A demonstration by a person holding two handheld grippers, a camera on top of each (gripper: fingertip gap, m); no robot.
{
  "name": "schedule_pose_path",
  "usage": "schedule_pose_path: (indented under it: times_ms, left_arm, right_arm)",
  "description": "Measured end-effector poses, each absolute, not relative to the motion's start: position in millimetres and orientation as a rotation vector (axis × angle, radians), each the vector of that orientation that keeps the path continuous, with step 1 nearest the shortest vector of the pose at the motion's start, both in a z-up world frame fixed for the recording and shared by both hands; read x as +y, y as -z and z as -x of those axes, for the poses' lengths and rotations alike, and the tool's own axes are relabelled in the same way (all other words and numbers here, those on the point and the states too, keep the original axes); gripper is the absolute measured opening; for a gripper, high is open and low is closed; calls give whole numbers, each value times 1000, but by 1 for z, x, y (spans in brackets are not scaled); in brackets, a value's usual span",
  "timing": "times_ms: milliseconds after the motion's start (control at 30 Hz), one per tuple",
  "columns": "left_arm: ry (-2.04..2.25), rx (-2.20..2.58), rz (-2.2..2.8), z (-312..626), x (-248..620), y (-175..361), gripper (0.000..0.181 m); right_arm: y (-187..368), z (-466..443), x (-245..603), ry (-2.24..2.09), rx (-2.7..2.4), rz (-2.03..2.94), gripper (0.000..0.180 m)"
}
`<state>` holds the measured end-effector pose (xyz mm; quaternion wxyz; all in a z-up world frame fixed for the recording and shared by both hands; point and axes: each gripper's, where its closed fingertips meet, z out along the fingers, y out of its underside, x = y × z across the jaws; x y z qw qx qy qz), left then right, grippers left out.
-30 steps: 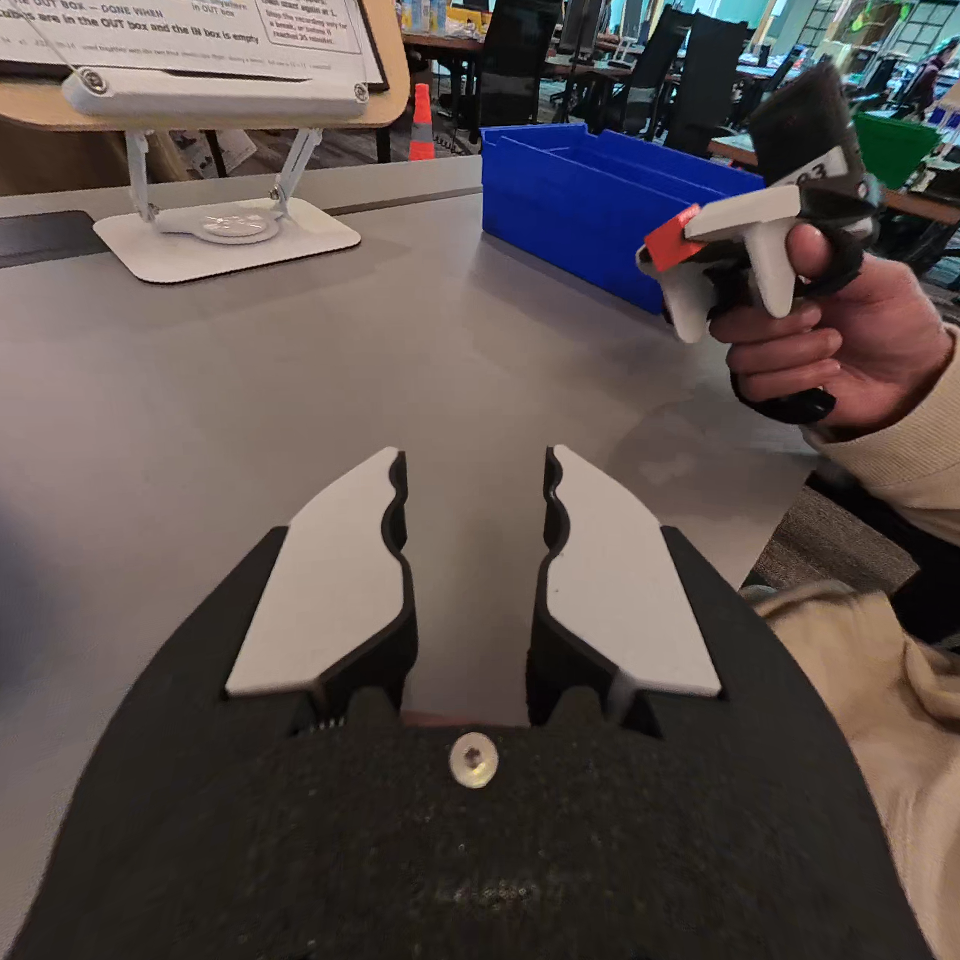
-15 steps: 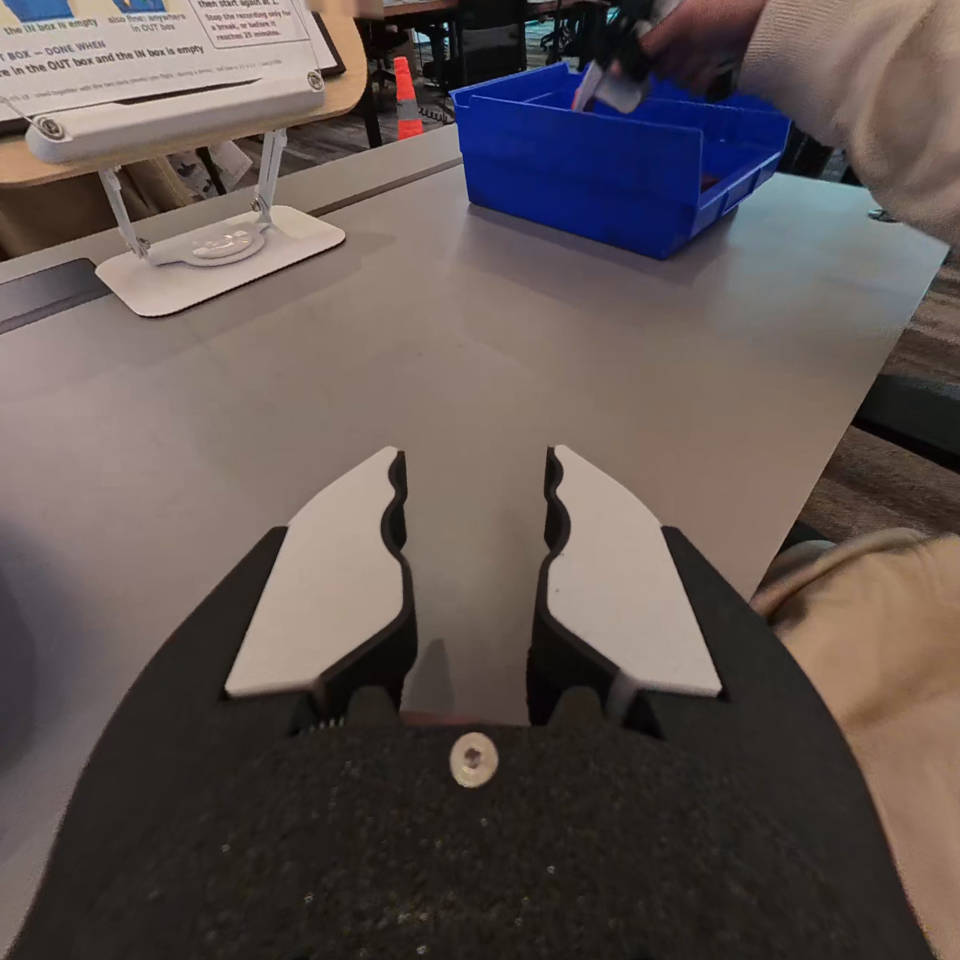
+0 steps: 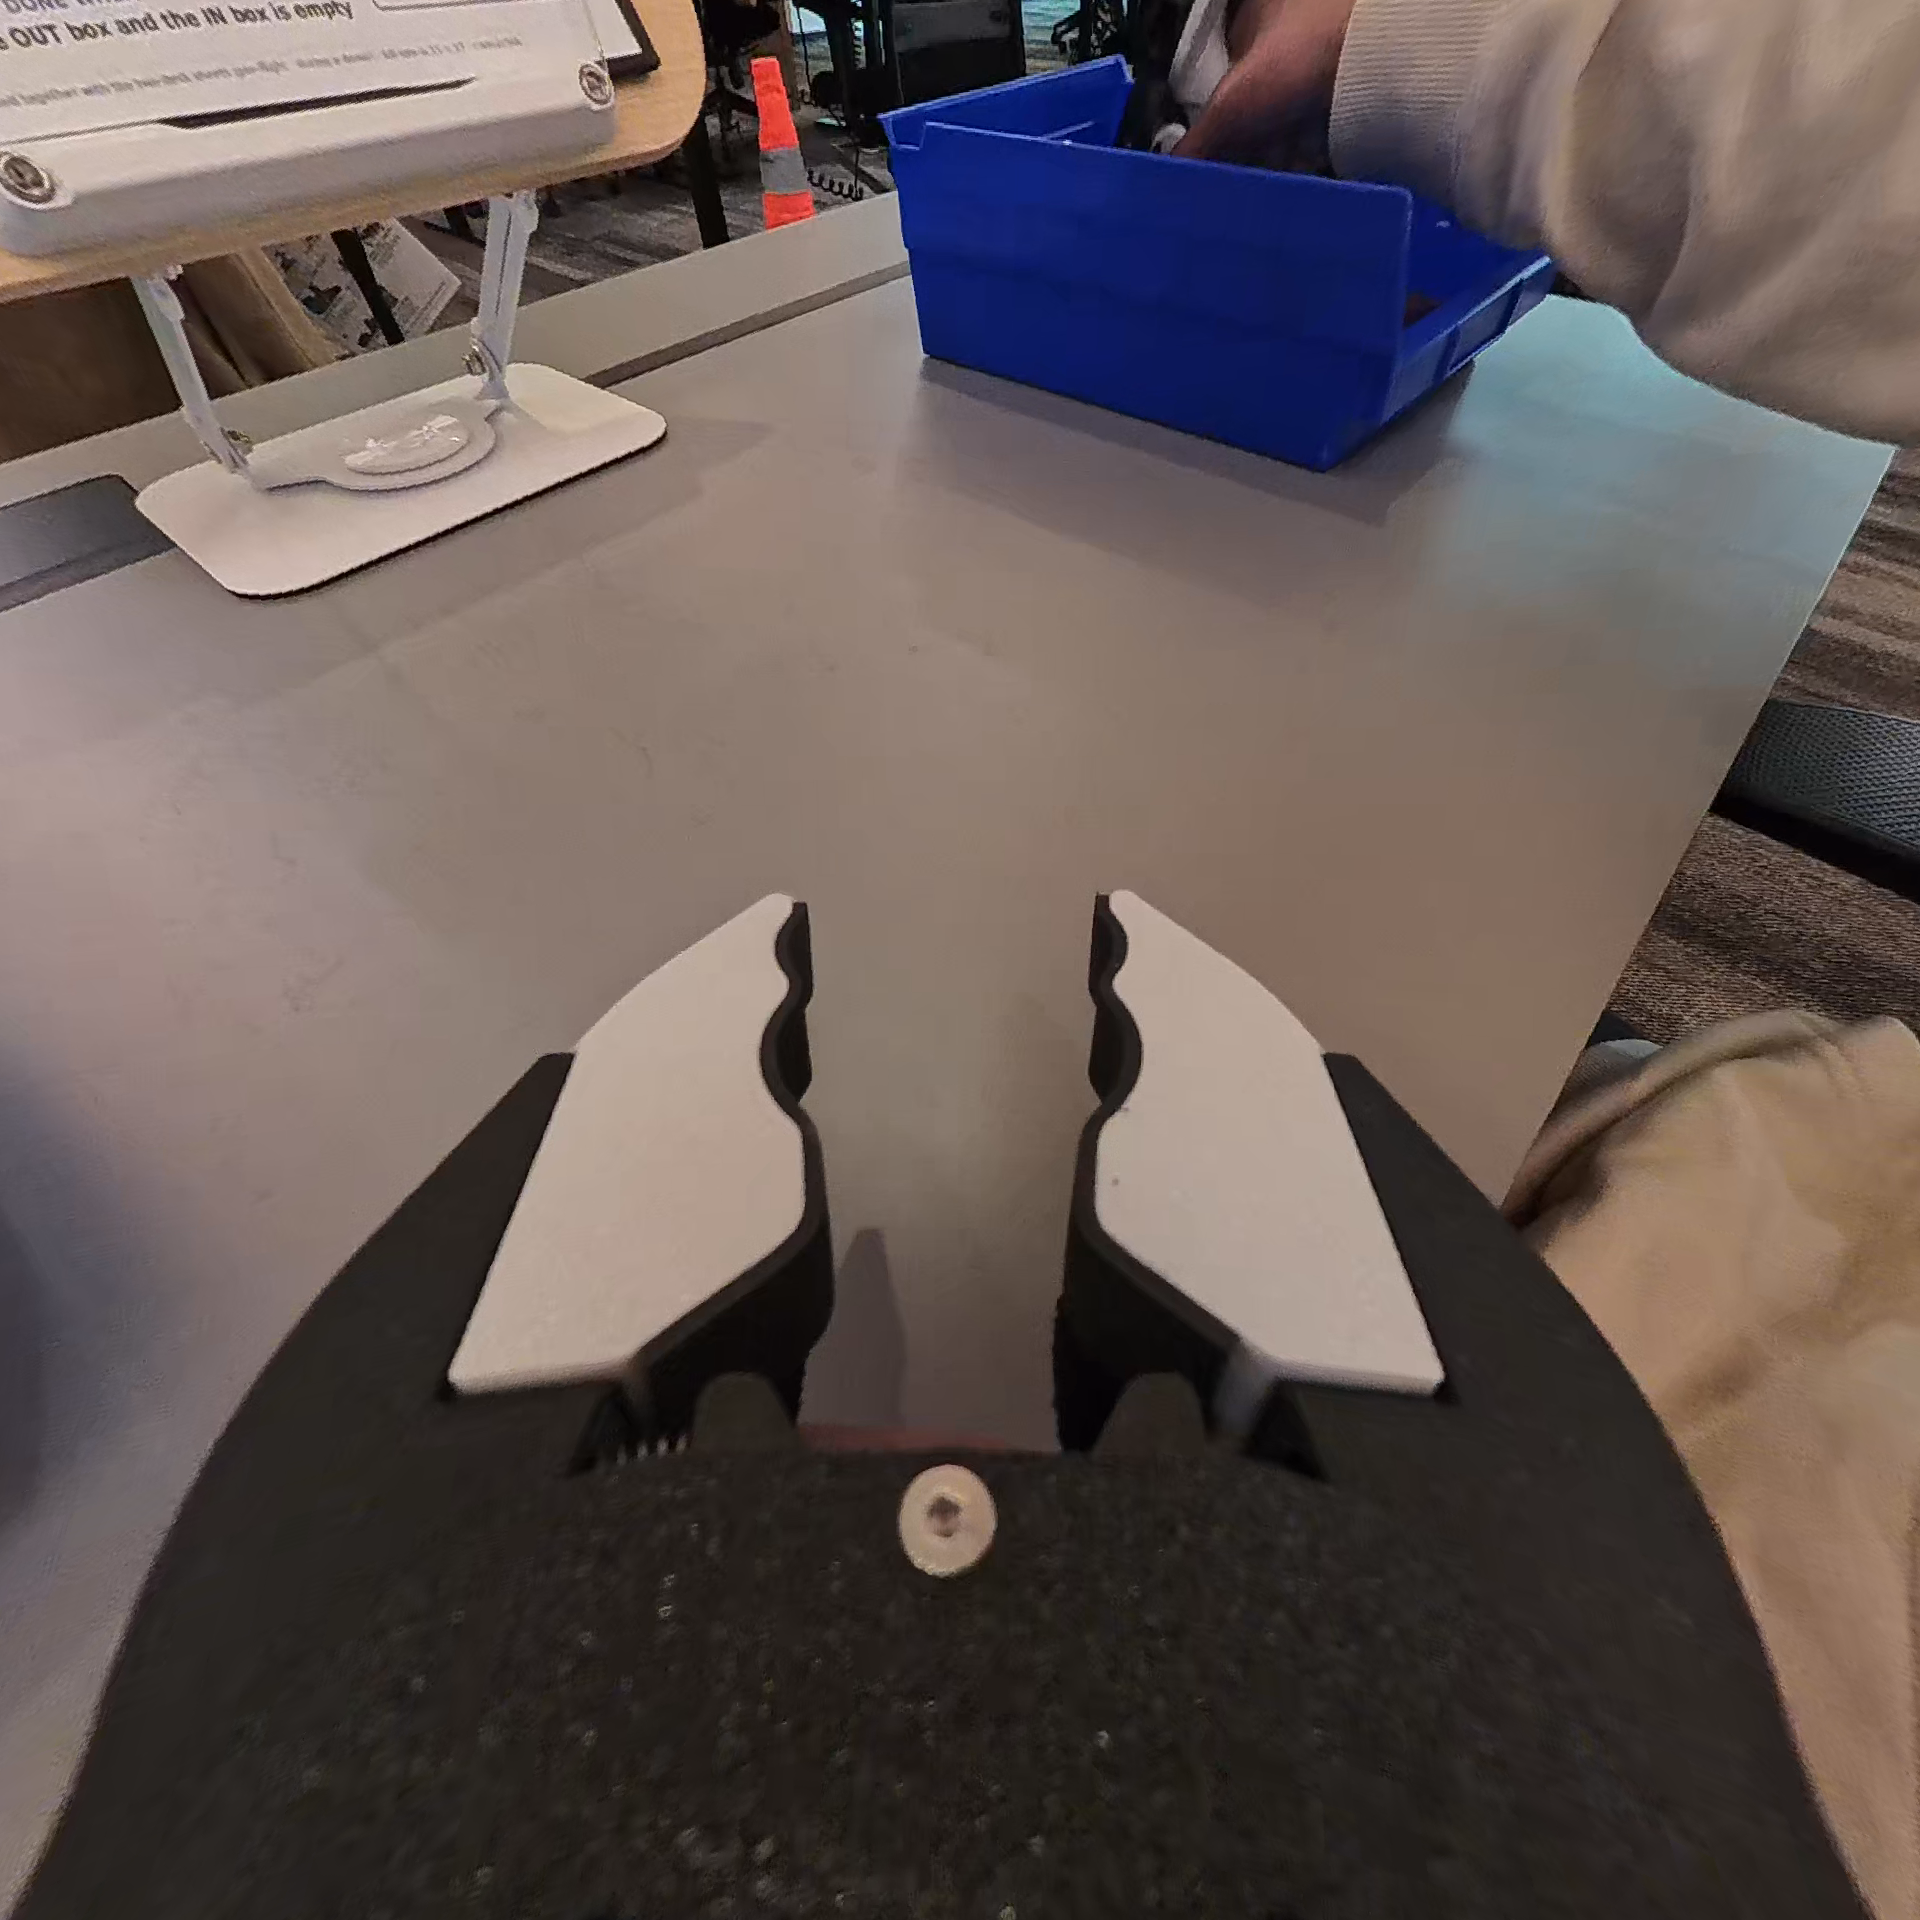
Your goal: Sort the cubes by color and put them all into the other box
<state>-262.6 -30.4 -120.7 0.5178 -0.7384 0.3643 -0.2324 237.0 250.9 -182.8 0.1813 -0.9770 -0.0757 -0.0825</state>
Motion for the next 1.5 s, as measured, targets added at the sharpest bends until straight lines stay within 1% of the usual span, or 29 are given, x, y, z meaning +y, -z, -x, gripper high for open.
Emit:
schedule_pose_path:
  times_ms: [67, 100, 200, 300, 367, 467, 567, 667, 700, 833, 900, 1000, 1067, 1133, 1233, 1367, 1500]
  left_arm:
    - [559, 871, 1773, 263, -30, 120, 51]
    - [557, 868, 1772, 264, -29, 120, 51]
    - [537, 847, 1763, 269, -26, 117, 51]
    - [522, 814, 1742, 274, -21, 113, 51]
    - [516, 780, 1727, 278, -17, 110, 51]
    - [535, 732, 1720, 280, -13, 105, 51]
    - [517, 733, 1756, 282, -11, 110, 54]
    - [518, 768, 1779, 280, -13, 116, 61]
    - [526, 771, 1785, 279, -14, 117, 61]
    - [547, 755, 1804, 279, -16, 114, 60]
    - [529, 745, 1798, 285, -17, 106, 59]
    - [451, 725, 1777, 318, -9, 76, 54]
    - [296, 728, 1856, 364, 15, 61, 49]
    - [129, 731, 2027, 417, 50, 57, 55]
    - [-27, 634, 2211, 482, 120, 57, 59]
    - [-185, 556, 2455, 540, 196, 99, 57]
    - [-260, 385, 2633, 580, 241, 133, 58]
  right_arm:
    - [174, -233, 248, 221, -203, 2731, 38]
    - [162, -227, 246, 194, -210, 2694, 39]
    - [99, -190, 226, 71, -250, 2444, 39]
    - [27, -106, 165, -262, -329, 2069, 38]
    - [6, -34, 105, -547, -403, 1853, 35]
    - [21, 57, 26, -886, -451, 1687, 35]
    - [59, 101, -12, -929, -442, 1654, 36]
    - [89, 112, -24, -777, -545, 1709, 37]
    - [94, 112, -25, -754, -549, 1717, 36]
    - [98, 123, -33, -832, -573, 1734, 36]
    - [100, 125, -34, -831, -585, 1744, 36]
    - [96, 123, -36, -849, -579, 1737, 36]
    - [93, 121, -36, -859, -577, 1734, 36]
    - [92, 120, -35, -879, -569, 1731, 36]
    - [95, 120, -34, -910, -578, 1749, 36]
    - [99, 122, -35, -928, -603, 1764, 35]
    - [105, 121, -35, -933, -615, 1780, 34]
